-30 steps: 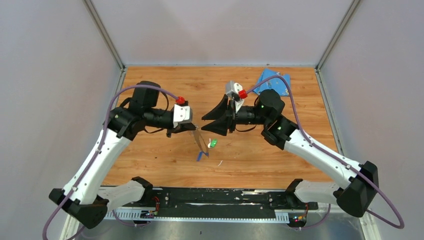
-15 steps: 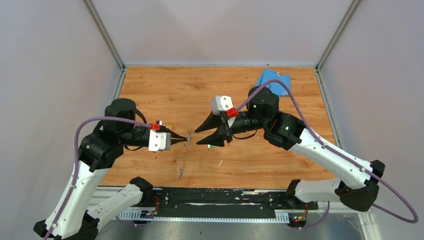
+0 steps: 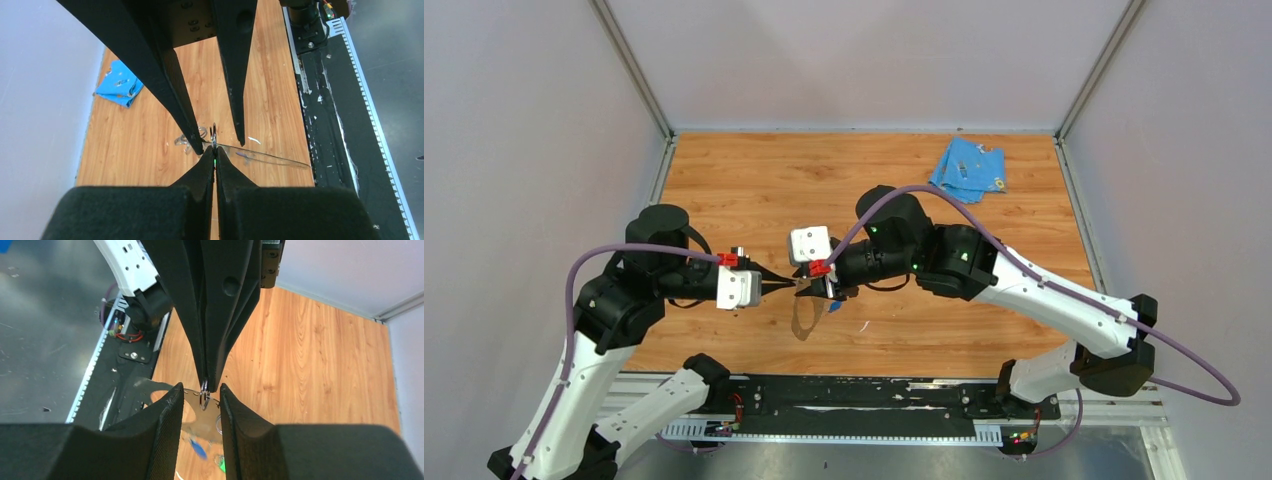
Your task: Put the keys on the keyring
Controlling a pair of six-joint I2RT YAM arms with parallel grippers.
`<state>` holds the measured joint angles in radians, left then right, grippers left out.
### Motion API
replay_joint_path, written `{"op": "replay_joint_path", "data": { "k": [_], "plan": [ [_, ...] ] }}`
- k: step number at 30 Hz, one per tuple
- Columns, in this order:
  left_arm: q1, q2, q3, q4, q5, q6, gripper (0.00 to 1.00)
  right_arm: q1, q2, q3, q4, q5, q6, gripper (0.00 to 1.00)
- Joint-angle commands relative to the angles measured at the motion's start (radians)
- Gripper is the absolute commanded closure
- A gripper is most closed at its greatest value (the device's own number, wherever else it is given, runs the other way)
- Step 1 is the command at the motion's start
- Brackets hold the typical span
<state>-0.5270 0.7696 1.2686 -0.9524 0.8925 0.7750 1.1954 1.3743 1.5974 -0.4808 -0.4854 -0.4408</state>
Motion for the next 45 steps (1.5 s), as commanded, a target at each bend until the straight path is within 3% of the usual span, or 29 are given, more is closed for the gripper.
{"op": "replay_joint_path", "data": {
  "k": [1, 5, 9, 14, 18, 21, 23, 25, 28, 32, 35, 45],
  "plan": [
    [-0.007, -0.014, -0.011, 0.009, 0.003, -0.009, 1.00, 0.028, 0.012, 0.056, -0.080, 0.110, -0.066, 0.67],
    [-0.008, -0.019, -0.016, 0.008, 0.002, -0.012, 1.00, 0.031, 0.011, 0.064, -0.077, 0.134, -0.066, 0.78],
    [-0.008, -0.021, -0.021, 0.009, 0.003, -0.015, 1.00, 0.034, 0.000, 0.061, -0.074, 0.147, -0.060, 0.82],
    [-0.010, -0.017, -0.021, 0.009, 0.025, -0.030, 1.00, 0.042, 0.002, 0.062, -0.060, 0.167, -0.046, 0.99],
    [-0.011, -0.010, -0.025, 0.009, 0.066, -0.052, 1.00, 0.050, -0.014, 0.020, 0.014, 0.178, -0.027, 1.00],
    [-0.011, -0.017, -0.026, 0.007, 0.091, -0.075, 0.67, 0.050, -0.078, -0.084, 0.154, 0.193, 0.015, 1.00],
    [-0.011, -0.032, -0.034, 0.007, 0.085, -0.084, 0.52, 0.049, -0.144, -0.173, 0.271, 0.174, 0.051, 1.00],
    [-0.011, -0.051, -0.045, 0.007, 0.057, -0.088, 0.44, 0.047, -0.209, -0.254, 0.372, 0.153, 0.090, 1.00],
    [-0.011, -0.075, -0.061, 0.061, 0.015, -0.138, 0.44, 0.045, -0.286, -0.363, 0.510, 0.102, 0.140, 1.00],
    [-0.011, -0.145, -0.160, 0.347, -0.056, -0.428, 0.48, 0.044, -0.346, -0.465, 0.633, 0.062, 0.190, 1.00],
    [-0.011, -0.183, -0.222, 0.511, 0.008, -0.579, 0.52, 0.045, -0.348, -0.490, 0.672, 0.035, 0.206, 1.00],
    [-0.011, -0.187, -0.267, 0.640, 0.132, -0.699, 0.65, 0.044, -0.331, -0.508, 0.700, 0.023, 0.186, 1.00]
  ]
}}
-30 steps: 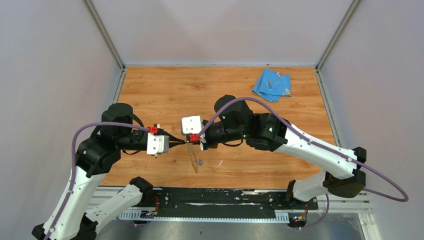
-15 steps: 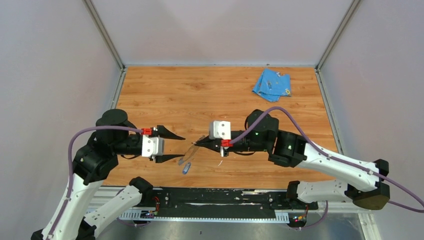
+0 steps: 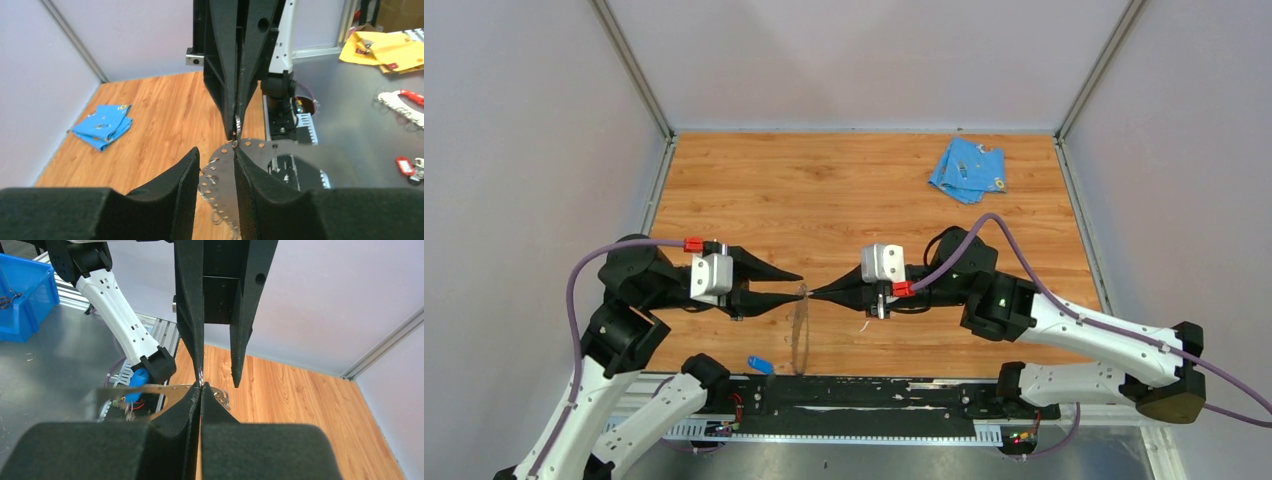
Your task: Put the keys on the keyring
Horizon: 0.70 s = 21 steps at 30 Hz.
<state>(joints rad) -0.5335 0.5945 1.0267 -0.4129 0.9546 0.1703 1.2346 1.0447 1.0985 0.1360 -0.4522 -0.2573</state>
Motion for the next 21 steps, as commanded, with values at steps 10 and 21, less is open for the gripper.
{"op": "replay_joint_path", "data": {
  "k": [10, 21],
  "plan": [
    [-0.005, -0.036, -0.065, 0.105, 0.080, -0.084, 0.73, 0.005, 0.041, 0.007, 0.101, -0.031, 0.016, 1.00],
    [-0.005, -0.033, -0.045, 0.030, 0.044, -0.014, 0.67, 0.004, 0.140, 0.205, -0.231, 0.043, 0.018, 1.00]
  ]
}}
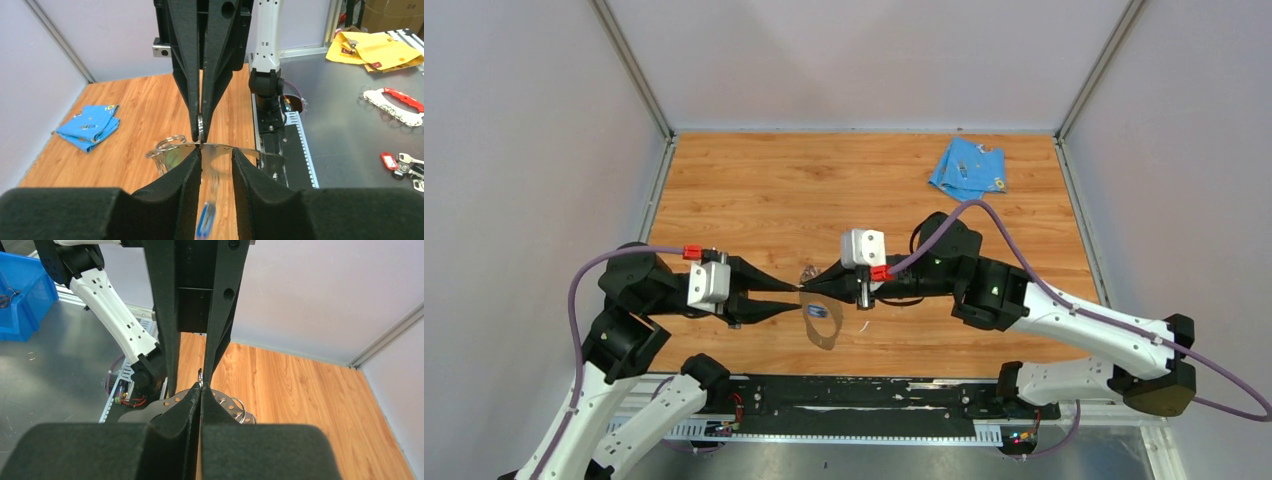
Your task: Put the keys on the keyring
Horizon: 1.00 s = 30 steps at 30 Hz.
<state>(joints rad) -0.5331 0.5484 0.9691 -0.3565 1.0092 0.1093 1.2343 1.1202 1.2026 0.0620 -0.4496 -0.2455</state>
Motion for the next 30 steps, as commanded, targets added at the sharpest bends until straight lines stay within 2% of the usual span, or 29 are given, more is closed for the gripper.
{"op": "replay_joint_path", "data": {
  "k": [1, 7, 17, 21, 26, 28, 30],
  "plan": [
    [-0.005, 0.016, 0.017, -0.045, -0.020, 0.061, 0.66, 0.005, 0.080, 0.139, -0.214, 0.047, 0.001, 1.00],
    [-0.005, 0.039, 0.040, -0.093, -0.087, 0.112, 0.66, 0.007, 0.176, 0.328, -0.516, 0.053, -0.055, 1.00],
    [-0.005, 0.054, 0.055, -0.109, -0.096, 0.131, 0.71, 0.011, 0.280, 0.541, -0.822, 0.013, -0.153, 1.00],
    [-0.005, 0.061, 0.058, -0.109, -0.084, 0.135, 0.72, 0.013, 0.334, 0.630, -0.918, 0.020, -0.173, 1.00],
    [-0.005, 0.073, 0.062, -0.122, -0.059, 0.146, 0.73, 0.015, 0.372, 0.692, -0.949, 0.036, -0.166, 1.00],
    [-0.005, 0.076, 0.065, -0.144, -0.045, 0.171, 0.78, 0.017, 0.380, 0.707, -0.957, 0.045, -0.159, 1.00],
    [-0.005, 0.078, 0.061, -0.153, -0.048, 0.185, 0.90, 0.020, 0.393, 0.734, -0.974, 0.053, -0.150, 1.00]
  ]
}}
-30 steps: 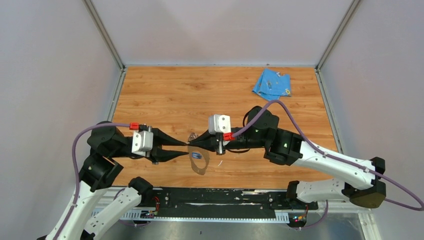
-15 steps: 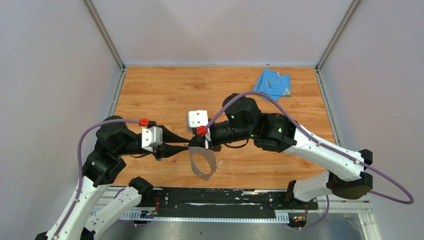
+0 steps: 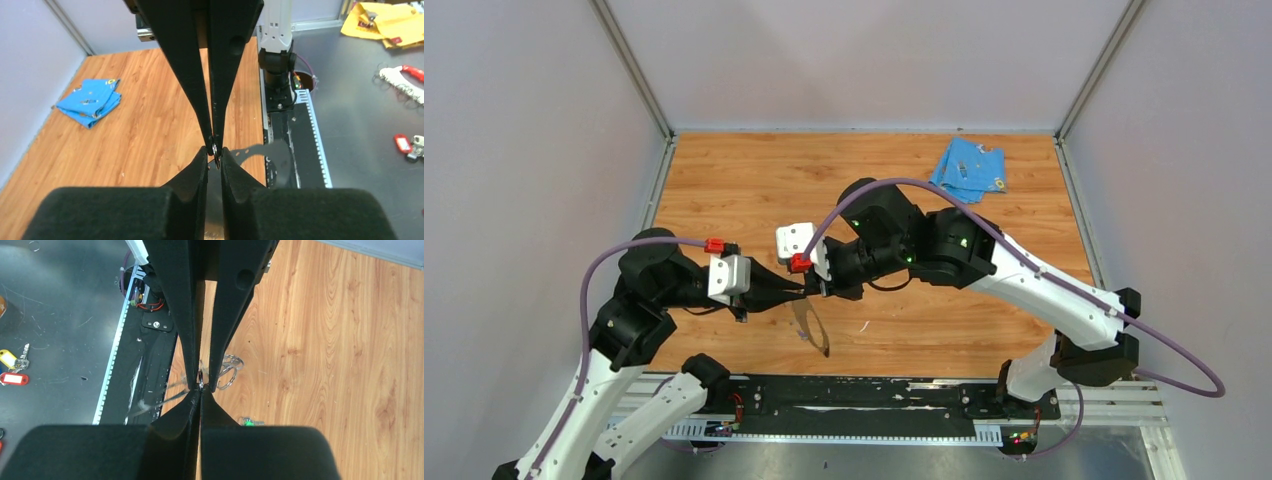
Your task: Put the keys on the keyring
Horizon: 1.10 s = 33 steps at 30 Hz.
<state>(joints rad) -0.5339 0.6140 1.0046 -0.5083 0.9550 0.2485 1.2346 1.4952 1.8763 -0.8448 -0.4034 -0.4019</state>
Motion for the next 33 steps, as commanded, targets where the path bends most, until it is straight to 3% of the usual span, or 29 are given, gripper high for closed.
{"op": "replay_joint_path", "data": {
  "k": [1, 2, 12, 15, 18, 22, 26, 30, 33],
  "plan": [
    [-0.005, 0.013, 0.025, -0.010, 0.005, 0.059, 0.96, 0.020, 0.027, 0.075, -0.077, 0.009, 0.011, 1.00],
    [-0.005, 0.014, 0.024, -0.021, 0.004, 0.071, 1.00, 0.023, 0.032, 0.086, -0.084, 0.012, 0.015, 1.00],
    [-0.005, 0.057, 0.037, -0.149, -0.045, 0.201, 1.00, 0.041, 0.037, 0.116, -0.089, -0.012, 0.028, 1.00],
    [-0.006, 0.068, 0.050, -0.162, -0.052, 0.212, 0.82, 0.045, 0.038, 0.112, -0.098, -0.001, 0.027, 1.00],
    [-0.005, 0.068, 0.067, -0.181, -0.043, 0.231, 0.72, 0.046, 0.038, 0.109, -0.106, 0.006, 0.028, 1.00],
    [-0.005, 0.061, 0.082, -0.208, -0.016, 0.261, 0.67, 0.045, 0.041, 0.108, -0.113, 0.017, 0.032, 1.00],
    [-0.006, 0.070, 0.092, -0.209, -0.008, 0.271, 0.72, 0.045, 0.047, 0.111, -0.113, 0.015, 0.038, 1.00],
    [-0.006, 0.081, 0.099, -0.209, -0.005, 0.279, 0.90, 0.049, 0.060, 0.123, -0.116, 0.015, 0.047, 1.00],
    [-0.006, 0.090, 0.107, -0.204, 0.001, 0.269, 0.95, 0.050, 0.078, 0.140, -0.127, 0.027, 0.056, 1.00]
  ]
}}
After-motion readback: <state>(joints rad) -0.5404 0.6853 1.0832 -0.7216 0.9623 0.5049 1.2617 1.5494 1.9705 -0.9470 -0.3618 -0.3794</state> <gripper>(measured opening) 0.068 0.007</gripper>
